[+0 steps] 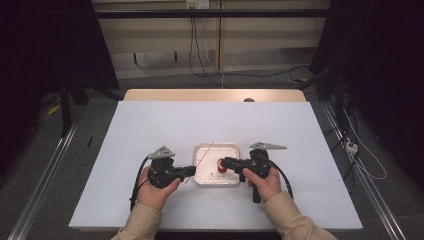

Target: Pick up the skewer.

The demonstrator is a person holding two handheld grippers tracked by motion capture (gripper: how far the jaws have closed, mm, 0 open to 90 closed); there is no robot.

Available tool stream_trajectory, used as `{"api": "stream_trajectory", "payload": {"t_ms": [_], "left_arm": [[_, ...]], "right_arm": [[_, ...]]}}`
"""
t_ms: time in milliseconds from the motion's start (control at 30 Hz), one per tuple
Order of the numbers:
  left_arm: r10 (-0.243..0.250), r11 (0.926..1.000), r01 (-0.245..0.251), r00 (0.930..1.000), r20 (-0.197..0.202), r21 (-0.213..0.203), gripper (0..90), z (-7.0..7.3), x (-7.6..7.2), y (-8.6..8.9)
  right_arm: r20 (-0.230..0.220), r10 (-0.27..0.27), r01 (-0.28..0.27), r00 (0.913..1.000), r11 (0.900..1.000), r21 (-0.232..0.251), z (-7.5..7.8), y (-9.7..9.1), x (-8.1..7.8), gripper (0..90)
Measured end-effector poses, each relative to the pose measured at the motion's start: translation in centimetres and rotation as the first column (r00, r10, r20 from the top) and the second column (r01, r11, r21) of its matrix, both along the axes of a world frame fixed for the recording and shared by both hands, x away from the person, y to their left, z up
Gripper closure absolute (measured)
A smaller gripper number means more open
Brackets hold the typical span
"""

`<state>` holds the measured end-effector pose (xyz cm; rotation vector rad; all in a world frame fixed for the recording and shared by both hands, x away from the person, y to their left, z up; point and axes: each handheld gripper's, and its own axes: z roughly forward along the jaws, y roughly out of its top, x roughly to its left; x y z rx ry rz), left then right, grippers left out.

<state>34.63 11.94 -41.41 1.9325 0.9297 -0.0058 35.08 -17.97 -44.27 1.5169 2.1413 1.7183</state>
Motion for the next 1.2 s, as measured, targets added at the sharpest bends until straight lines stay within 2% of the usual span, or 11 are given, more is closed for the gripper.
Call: {"api": "stream_trajectory", "payload": {"t_ms": [67,200,333,467,733,1033,1200], "left_arm": [[-0.007,1.0000,0.007,1.0000,0.001,0.001,89.1,0.1,-0.2,-0.1],[-0.025,0.9997,0.025,0.9997,0.002,0.003,89.2,0.0,-0.8,-0.3],[-0.048,0.9988,0.048,0.9989,0.001,0.012,89.2,-0.1,-1.1,-0.6],[-0.068,0.9974,0.068,0.9977,-0.004,0.021,89.2,-0.2,-1.3,-0.9],[-0.105,0.9942,0.105,0.9945,-0.008,0.022,89.2,-0.5,-1.6,-1.6],[-0.119,0.9927,0.119,0.9929,-0.002,0.023,89.2,-0.5,-1.7,-1.8],[-0.107,0.9941,0.106,0.9943,0.000,0.021,89.2,-0.5,-1.6,-1.7]], "right_arm": [[-0.010,-0.021,0.021,0.9997,0.9992,0.033,0.4,-0.7,0.2,74.2],[-0.001,-0.058,0.058,0.9983,0.9965,0.060,1.0,-1.8,0.6,74.2],[0.015,-0.075,0.074,0.9971,0.9954,0.060,1.8,-2.2,0.9,74.2],[0.017,-0.079,0.078,0.9967,0.9939,0.078,2.4,-2.4,1.0,74.3],[0.039,-0.073,0.069,0.9966,0.9942,0.082,3.7,-2.3,1.3,74.3],[0.035,-0.057,0.054,0.9977,0.9944,0.090,3.7,-2.0,1.3,74.2],[0.028,-0.052,0.049,0.9983,0.9941,0.097,3.6,-2.1,1.3,74.2]]}}
